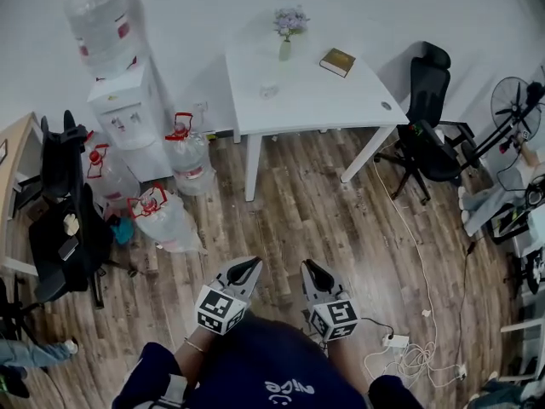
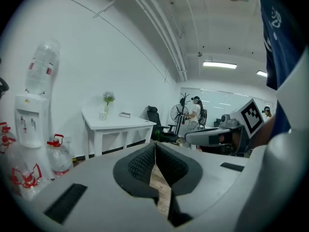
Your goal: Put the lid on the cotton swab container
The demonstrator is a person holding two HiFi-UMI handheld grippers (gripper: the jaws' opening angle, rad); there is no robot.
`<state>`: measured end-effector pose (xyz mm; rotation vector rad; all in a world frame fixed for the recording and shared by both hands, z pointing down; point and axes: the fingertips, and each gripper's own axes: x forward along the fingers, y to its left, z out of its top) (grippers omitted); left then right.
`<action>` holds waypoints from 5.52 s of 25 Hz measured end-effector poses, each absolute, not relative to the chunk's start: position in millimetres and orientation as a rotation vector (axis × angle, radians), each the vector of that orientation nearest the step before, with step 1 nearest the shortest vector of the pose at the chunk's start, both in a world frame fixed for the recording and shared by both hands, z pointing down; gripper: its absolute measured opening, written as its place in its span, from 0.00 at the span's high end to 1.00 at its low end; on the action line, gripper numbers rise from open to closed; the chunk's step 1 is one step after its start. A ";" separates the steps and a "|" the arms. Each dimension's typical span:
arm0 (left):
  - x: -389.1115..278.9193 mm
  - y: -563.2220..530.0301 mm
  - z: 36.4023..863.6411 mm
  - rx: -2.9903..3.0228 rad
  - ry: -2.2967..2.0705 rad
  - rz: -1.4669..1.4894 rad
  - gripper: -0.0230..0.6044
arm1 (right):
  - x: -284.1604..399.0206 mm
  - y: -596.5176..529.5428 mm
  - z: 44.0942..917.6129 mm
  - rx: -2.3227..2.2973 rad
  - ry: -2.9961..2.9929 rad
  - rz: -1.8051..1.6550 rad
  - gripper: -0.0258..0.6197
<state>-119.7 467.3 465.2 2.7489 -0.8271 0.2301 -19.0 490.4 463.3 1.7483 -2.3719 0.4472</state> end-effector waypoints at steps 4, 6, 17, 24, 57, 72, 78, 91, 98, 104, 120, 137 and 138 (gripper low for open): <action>-133.8 430.1 469.8 2.736 -0.824 0.235 0.93 | -33.2 461.6 464.1 1.774 -2.340 0.446 0.87; -140.4 416.9 473.5 2.733 -0.833 0.257 0.93 | -37.6 451.9 468.1 1.789 -2.330 0.452 0.87; -152.4 382.9 480.0 2.720 -0.872 0.270 0.93 | -30.7 406.1 496.5 1.727 -2.301 0.485 0.87; -139.2 339.8 478.6 2.708 -1.009 0.285 0.93 | -22.1 336.9 500.5 1.561 -2.417 0.426 0.87; 28.9 125.7 492.6 2.503 -1.213 0.279 0.93 | 142.8 114.8 504.5 1.399 -2.601 0.603 0.87; 27.8 -64.3 492.6 2.583 -1.067 0.265 0.93 | 144.8 -48.8 497.0 1.549 -2.511 0.604 0.87; 26.0 -123.6 483.8 2.625 -0.983 0.253 0.93 | 134.3 -97.7 492.4 1.605 -2.474 0.612 0.87; 0.7 -188.1 491.9 2.648 -0.901 0.257 0.93 | 81.6 -146.1 497.2 1.456 -2.512 0.642 0.87; 0.5 -200.6 497.0 2.637 -0.899 0.295 0.93 | 76.2 -164.2 489.0 1.382 -2.569 0.673 0.87; -2.6 -217.5 502.8 2.619 -0.938 0.351 0.93 | 81.9 -199.0 479.9 1.330 -2.605 0.621 0.87; 7.0 -258.8 528.4 2.510 -1.046 0.451 0.63 | 94.1 -293.9 466.1 1.056 -2.685 0.529 0.87; 48.3 -304.8 563.9 2.598 -0.906 0.662 0.57 | 84.9 -370.9 457.8 0.776 -2.636 0.490 0.87; 48.5 -306.2 563.8 2.594 -0.910 0.650 0.60 | 83.4 -374.0 458.6 0.764 -2.628 0.482 0.87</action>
